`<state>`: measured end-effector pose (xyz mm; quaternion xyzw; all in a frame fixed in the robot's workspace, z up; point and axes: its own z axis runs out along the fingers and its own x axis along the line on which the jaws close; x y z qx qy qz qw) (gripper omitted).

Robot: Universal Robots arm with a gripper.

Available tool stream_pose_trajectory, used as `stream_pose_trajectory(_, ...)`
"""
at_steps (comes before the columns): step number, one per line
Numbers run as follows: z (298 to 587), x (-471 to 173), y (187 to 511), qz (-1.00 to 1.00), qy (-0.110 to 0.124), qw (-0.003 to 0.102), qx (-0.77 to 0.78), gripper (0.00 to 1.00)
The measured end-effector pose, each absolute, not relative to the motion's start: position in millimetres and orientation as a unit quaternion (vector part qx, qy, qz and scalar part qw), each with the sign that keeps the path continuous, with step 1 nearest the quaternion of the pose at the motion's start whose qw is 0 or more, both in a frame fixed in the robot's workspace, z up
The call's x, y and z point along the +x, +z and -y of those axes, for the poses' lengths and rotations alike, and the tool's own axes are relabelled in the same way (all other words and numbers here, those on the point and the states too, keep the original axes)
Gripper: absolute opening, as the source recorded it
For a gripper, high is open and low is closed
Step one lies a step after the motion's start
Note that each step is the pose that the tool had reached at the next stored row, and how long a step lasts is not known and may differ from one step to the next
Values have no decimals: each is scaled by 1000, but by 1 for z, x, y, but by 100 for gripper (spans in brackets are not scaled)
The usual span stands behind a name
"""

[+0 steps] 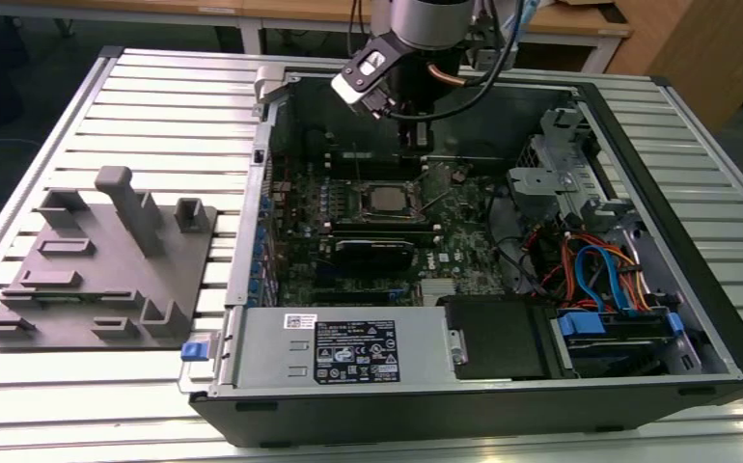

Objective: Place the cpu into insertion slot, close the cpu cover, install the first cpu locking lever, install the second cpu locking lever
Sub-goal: 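Close the cpu cover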

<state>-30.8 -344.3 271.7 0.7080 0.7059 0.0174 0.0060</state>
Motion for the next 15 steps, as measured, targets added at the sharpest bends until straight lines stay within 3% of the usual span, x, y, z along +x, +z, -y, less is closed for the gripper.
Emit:
stream_pose_trajectory(7,344,-16,272,-706,11,0,708,10)
stream_pose_trajectory(15,344,-9,272,-706,11,0,708,10)
